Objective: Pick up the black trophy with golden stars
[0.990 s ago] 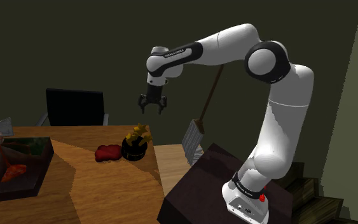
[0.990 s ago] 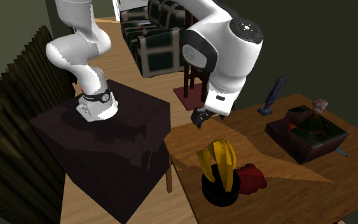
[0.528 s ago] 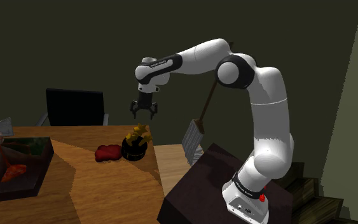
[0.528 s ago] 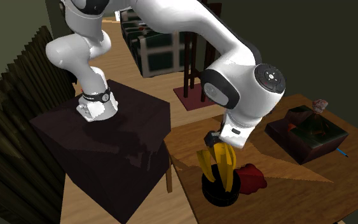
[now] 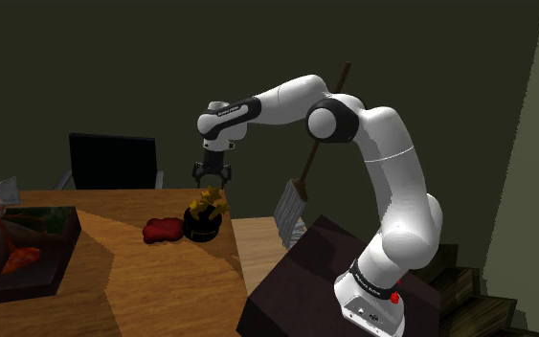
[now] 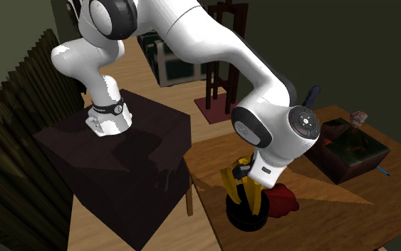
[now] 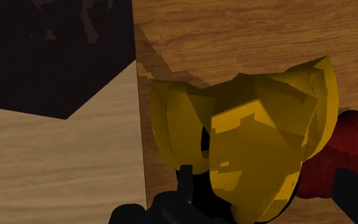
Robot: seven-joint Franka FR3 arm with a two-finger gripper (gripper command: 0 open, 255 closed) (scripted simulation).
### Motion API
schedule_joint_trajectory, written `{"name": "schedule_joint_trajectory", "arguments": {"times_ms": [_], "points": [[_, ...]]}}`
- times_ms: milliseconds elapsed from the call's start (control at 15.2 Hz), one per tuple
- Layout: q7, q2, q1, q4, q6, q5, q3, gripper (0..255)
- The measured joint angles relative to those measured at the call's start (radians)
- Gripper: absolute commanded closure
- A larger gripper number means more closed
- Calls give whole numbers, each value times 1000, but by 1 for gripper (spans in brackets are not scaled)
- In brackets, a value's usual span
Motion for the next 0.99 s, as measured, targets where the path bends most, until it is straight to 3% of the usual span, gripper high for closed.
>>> {"name": "schedule_joint_trajectory", "arguments": {"times_ms": [132,198,990], "points": [[-3,16,0,3,13,1,0,0],[-3,20,0,4,16,1,1,255],[-1,13,1,0,12,1,1,255]]}}
